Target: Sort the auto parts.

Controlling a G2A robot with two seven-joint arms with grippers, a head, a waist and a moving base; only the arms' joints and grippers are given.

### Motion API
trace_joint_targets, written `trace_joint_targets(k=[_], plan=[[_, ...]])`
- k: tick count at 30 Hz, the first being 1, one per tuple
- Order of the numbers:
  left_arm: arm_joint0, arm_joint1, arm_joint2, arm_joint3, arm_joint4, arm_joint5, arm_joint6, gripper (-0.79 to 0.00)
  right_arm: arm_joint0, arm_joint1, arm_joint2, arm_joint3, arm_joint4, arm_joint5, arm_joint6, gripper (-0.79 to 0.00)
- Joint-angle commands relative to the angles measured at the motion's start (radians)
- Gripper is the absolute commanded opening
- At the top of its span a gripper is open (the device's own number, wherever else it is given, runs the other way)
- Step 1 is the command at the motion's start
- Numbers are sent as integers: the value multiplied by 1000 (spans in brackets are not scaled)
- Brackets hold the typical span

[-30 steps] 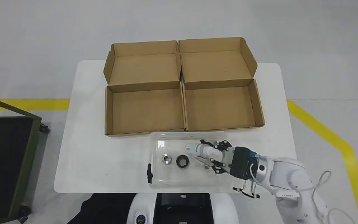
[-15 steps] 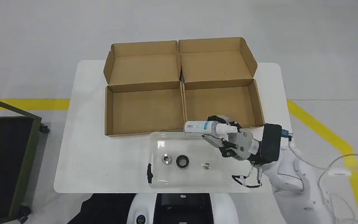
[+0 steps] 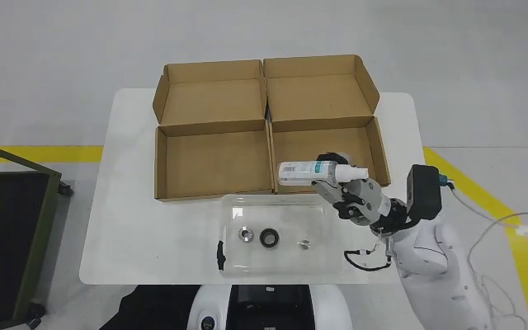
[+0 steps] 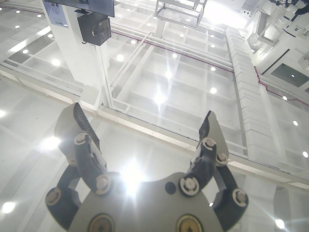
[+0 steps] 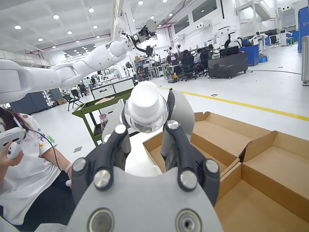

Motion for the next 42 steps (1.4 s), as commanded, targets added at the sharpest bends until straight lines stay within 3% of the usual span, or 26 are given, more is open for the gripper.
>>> trace_joint_targets(k=[1, 12, 20, 28, 42], plan=[[0, 0, 0, 0, 0, 0, 0, 0, 6, -2, 1, 2, -3, 5, -22, -785], [0, 0, 0, 0, 0, 0, 0, 0, 9, -5, -7, 15, -130, 46, -38, -785], [0, 0, 0, 0, 0, 0, 0, 0, 14, -12, -49, 56, -347, 223, -19, -785], [0, 0, 0, 0, 0, 0, 0, 0, 90, -22, -105, 172, -466, 357, 54, -785], [0, 0, 0, 0, 0, 0, 0, 0, 254, -43, -222, 374, -588, 441, 187, -785]])
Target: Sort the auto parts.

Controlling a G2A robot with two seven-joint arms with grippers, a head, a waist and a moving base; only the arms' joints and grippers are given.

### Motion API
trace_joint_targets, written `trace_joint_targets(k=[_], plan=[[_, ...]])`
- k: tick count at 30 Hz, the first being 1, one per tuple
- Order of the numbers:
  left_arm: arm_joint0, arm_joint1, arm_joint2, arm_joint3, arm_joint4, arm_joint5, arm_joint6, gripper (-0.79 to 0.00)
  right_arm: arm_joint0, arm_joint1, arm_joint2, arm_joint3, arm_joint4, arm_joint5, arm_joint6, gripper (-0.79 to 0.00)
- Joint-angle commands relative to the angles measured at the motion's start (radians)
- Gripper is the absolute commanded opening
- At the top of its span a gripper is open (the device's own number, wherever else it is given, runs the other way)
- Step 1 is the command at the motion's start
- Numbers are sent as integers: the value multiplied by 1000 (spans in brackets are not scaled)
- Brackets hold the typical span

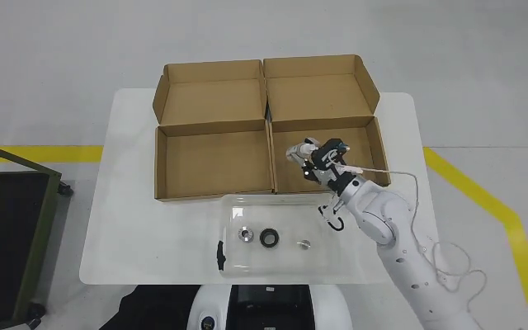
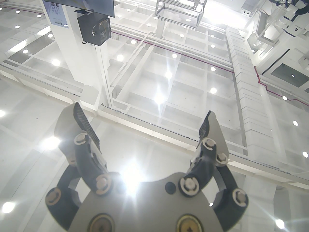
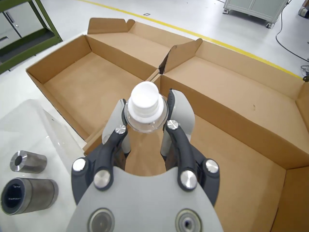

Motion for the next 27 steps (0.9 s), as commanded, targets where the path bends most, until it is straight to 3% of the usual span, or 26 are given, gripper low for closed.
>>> trace_joint_targets(k=[1, 3, 9, 15, 17, 18, 19, 27], plan=[[0, 0, 0, 0, 0, 0, 0, 0, 15, -2, -14, 14, -21, 9, 19, -785], [0, 0, 0, 0, 0, 0, 0, 0, 30, -4, -34, 19, -79, 28, 41, -785], [0, 0, 0, 0, 0, 0, 0, 0, 67, -15, -75, 67, -52, 6, 92, -776], [0, 0, 0, 0, 0, 0, 0, 0, 94, -21, -101, 106, -27, -29, 132, -588], [0, 0, 0, 0, 0, 0, 0, 0, 100, -23, -103, 115, -25, -28, 134, -462], [0, 0, 0, 0, 0, 0, 0, 0, 102, -23, -103, 119, -24, -26, 135, -360], [0, 0, 0, 0, 0, 0, 0, 0, 104, -24, -103, 122, -25, -24, 137, 0], [0, 0, 0, 0, 0, 0, 0, 0, 87, -19, -69, 73, -14, -31, 123, 0]])
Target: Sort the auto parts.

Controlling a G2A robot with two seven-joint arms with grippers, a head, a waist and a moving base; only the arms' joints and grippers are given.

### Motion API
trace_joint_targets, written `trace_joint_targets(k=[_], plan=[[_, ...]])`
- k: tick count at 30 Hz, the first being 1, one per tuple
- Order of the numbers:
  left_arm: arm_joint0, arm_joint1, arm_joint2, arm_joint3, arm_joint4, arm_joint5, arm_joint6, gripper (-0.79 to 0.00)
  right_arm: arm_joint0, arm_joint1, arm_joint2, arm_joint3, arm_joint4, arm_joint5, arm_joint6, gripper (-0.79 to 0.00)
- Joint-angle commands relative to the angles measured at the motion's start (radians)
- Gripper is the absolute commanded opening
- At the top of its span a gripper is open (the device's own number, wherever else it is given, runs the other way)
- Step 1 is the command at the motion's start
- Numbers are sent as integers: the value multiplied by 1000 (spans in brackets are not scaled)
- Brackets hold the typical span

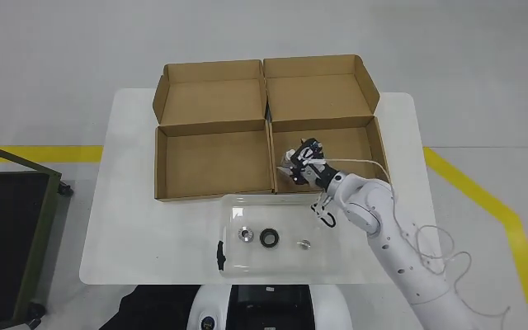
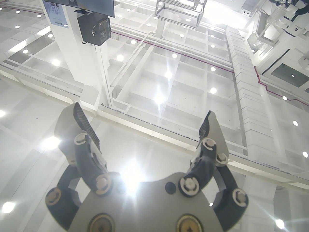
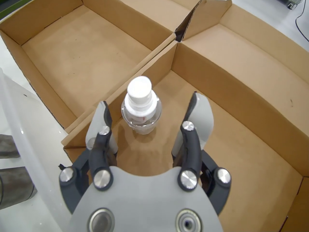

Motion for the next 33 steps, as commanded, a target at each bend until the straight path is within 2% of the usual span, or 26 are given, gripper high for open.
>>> trace_joint_targets(k=[1, 5, 15, 23, 33], plan=[[0, 0, 0, 0, 0, 0, 0, 0, -12, 4, 15, -32, 2, -9, -5, 0], [0, 0, 0, 0, 0, 0, 0, 0, -67, 19, 64, -141, -6, -64, 5, 0], [0, 0, 0, 0, 0, 0, 0, 0, -247, 73, 194, -428, -55, -393, 140, 0], [0, 0, 0, 0, 0, 0, 0, 0, -385, 100, 234, -540, -87, -491, 228, 0], [0, 0, 0, 0, 0, 0, 0, 0, -429, 118, 226, -565, -153, -543, 275, 0]])
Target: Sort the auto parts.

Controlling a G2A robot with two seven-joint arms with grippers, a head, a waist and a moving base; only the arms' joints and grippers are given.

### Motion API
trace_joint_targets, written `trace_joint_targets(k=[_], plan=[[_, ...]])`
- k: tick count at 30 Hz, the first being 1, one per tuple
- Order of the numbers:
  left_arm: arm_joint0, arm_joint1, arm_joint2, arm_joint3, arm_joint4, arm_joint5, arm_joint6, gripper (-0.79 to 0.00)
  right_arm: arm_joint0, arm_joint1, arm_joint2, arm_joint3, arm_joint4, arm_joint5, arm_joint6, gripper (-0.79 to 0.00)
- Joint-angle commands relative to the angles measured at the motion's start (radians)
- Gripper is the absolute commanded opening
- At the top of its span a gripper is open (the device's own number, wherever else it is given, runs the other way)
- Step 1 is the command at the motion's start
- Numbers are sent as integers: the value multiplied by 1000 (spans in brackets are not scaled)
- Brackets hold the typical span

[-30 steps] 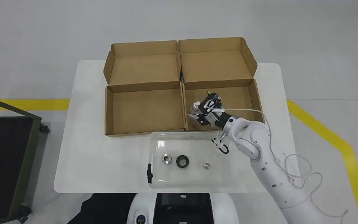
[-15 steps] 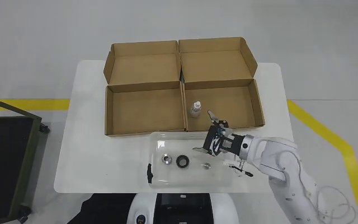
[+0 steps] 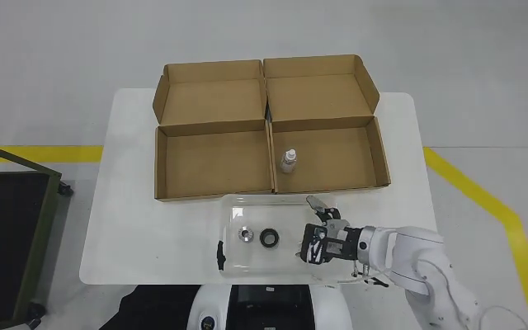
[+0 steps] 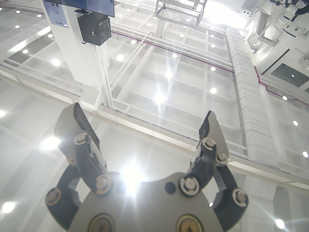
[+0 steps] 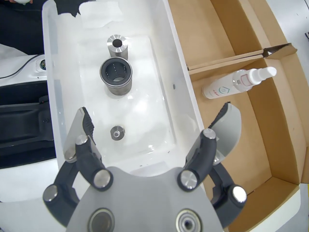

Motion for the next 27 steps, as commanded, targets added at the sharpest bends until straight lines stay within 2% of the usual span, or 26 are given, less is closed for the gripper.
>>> trace_joint_targets(k=[1, 11, 25, 27], plan=[[0, 0, 0, 0, 0, 0, 0, 0, 1, 2, -6, 9, -9, 1, 3, 0], [0, 0, 0, 0, 0, 0, 0, 0, 17, 9, -44, 63, -39, 21, 37, 0], [0, 0, 0, 0, 0, 0, 0, 0, 53, 20, -114, 96, -122, -4, 90, -3], [0, 0, 0, 0, 0, 0, 0, 0, 58, 21, -122, 99, -129, -4, 95, -86]])
